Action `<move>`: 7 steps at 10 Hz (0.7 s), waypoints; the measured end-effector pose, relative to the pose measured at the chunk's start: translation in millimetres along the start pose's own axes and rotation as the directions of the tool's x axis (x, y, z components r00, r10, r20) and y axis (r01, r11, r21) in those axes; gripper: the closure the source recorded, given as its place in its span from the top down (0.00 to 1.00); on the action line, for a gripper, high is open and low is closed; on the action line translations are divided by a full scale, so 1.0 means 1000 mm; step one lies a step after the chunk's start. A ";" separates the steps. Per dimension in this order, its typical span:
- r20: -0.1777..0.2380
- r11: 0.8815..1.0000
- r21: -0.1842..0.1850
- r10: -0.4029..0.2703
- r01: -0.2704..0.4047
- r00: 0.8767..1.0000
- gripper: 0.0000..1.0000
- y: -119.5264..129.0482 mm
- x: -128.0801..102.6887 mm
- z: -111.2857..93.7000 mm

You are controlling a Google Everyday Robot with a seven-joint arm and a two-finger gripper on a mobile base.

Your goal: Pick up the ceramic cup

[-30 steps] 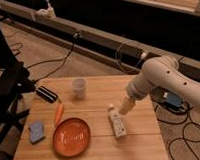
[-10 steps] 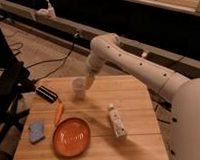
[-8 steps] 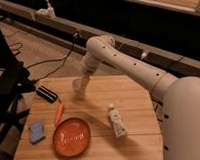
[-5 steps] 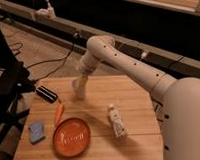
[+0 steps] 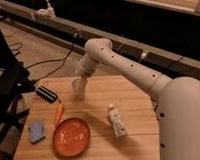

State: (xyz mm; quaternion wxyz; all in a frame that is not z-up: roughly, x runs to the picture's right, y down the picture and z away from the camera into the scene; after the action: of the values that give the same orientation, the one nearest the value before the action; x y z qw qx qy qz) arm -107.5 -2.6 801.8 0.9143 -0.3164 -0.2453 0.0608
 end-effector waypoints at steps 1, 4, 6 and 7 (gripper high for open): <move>-0.010 1.000 -0.022 0.002 -0.002 1.000 0.80 0.003 0.004 0.010; -0.010 0.997 -0.072 0.031 -0.031 0.999 0.80 0.006 0.016 0.037; 0.001 0.994 -0.091 0.067 -0.067 0.998 0.80 0.005 0.028 0.053; 0.008 0.990 -0.099 0.099 -0.098 0.995 0.80 0.004 0.037 0.062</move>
State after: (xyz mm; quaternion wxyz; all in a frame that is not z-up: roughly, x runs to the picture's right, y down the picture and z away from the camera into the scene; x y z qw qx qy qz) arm -105.4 44.1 856.5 0.8919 -0.3724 -0.2379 0.0956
